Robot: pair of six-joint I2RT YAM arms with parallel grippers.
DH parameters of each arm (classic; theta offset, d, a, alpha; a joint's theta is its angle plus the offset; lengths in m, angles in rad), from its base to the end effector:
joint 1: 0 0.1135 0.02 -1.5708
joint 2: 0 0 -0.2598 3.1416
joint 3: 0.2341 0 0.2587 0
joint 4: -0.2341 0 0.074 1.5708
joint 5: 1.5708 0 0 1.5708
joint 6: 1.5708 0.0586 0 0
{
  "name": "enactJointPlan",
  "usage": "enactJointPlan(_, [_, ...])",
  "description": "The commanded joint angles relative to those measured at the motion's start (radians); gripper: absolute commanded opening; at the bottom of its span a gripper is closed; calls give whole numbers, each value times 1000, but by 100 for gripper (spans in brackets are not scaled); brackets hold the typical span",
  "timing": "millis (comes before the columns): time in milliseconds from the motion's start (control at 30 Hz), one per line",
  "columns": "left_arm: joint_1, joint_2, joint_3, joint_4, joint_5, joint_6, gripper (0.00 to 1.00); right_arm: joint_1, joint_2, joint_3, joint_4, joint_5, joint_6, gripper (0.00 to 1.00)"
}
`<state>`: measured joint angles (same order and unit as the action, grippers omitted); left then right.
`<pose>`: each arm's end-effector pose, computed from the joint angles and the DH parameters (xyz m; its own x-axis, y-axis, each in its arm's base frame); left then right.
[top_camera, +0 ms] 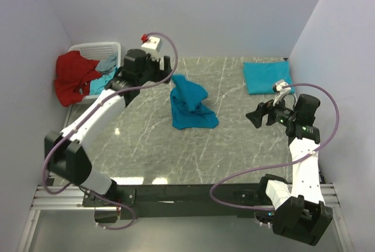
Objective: Fold and stack the t-shirts
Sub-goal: Move the tshirt to the center of the board, then flatten the tshirt out
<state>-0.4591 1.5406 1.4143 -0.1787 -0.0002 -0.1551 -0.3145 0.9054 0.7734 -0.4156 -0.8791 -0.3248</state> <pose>0.3549 -0.1754 0.3612 -0.3344 -0.0070 -0.9424 0.3961 0.9063 -0.1473 0.2156 -0.0227 0.2863 -0.3326 -0.1058 -0.9371 -0.5636 0.8190 0.1076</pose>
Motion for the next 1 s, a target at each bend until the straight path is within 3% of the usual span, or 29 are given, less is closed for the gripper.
enactJointPlan(0, [-13, -155, -110, 9, 60, 25, 89, 18, 10, 50, -43, -74, -77, 96])
enactJointPlan(67, [-15, -207, -214, -5, 160, 105, 98, 28, 13, 46, -32, -64, -77, 96])
enactJointPlan(133, [-24, -259, -305, -1, 230, 179, 99, 31, 21, 43, -28, -66, -76, 96])
enactJointPlan(333, [-52, -345, -353, -38, 92, 161, 99, 41, 44, 41, -45, -58, -105, 96])
enactJointPlan(533, [-52, -465, -558, 40, 184, 189, 99, 170, 121, 33, -42, 24, -158, 96])
enactJointPlan(667, [-56, -390, -520, 35, 233, 117, 98, 337, 271, 125, -37, 179, -129, 92])
enactJointPlan(767, [-56, -274, -451, -20, 287, 81, 81, 396, 487, 286, -104, 177, -99, 86])
enactJointPlan(833, [-62, -192, -402, -77, 299, 65, 77, 431, 585, 381, -170, 187, -97, 81])
enactJointPlan(967, [-96, -143, -417, -6, 371, 86, 78, 491, 873, 642, -281, 218, -91, 71])
